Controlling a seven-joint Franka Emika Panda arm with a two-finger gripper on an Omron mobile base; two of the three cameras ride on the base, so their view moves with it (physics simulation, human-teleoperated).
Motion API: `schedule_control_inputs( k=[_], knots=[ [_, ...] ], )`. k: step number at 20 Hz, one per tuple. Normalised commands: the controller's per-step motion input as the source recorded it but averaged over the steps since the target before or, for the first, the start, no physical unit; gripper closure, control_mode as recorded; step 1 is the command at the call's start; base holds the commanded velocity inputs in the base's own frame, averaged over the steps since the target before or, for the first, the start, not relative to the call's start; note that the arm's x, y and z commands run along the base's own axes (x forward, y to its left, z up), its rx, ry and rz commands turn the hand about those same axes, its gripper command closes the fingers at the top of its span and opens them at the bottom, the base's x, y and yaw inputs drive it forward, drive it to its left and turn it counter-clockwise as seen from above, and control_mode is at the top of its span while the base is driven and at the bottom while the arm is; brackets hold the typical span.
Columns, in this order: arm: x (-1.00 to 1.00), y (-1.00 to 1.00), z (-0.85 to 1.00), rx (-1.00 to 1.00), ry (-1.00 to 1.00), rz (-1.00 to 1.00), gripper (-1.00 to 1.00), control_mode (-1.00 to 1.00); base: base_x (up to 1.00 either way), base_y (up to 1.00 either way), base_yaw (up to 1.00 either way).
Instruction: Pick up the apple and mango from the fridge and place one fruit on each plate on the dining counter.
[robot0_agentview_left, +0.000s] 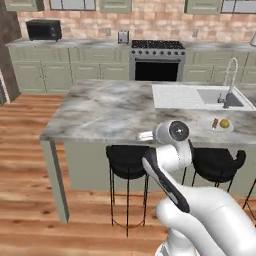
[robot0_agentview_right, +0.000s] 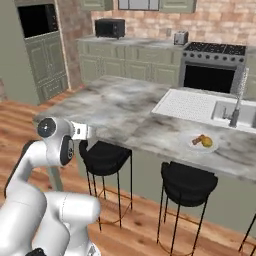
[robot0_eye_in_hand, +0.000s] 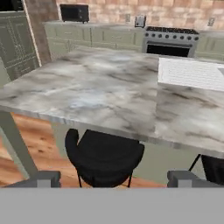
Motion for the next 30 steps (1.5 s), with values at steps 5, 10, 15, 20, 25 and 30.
schedule_control_inputs(
  k=[5, 10, 15, 20, 25, 30],
  knots=[
    [0.0, 0.0, 0.0, 0.0, 0.0, 0.0, -1.0, 1.0, 0.05, 0.72, 0.78],
    [0.0, 0.0, 0.0, 0.0, 0.0, 0.0, -1.0, 1.0, 0.23, 0.46, 0.79],
    [0.0, 0.0, 0.0, 0.0, 0.0, 0.0, -1.0, 1.0, 0.55, 0.17, 0.73],
    [0.0, 0.0, 0.0, 0.0, 0.0, 0.0, -1.0, 1.0, 0.82, 0.02, 0.63],
    [0.0, 0.0, 0.0, 0.0, 0.0, 0.0, -1.0, 1.0, 0.96, -0.24, 0.42],
    [0.0, 0.0, 0.0, 0.0, 0.0, 0.0, -1.0, 1.0, 1.0, -0.55, 0.22]
  ],
)
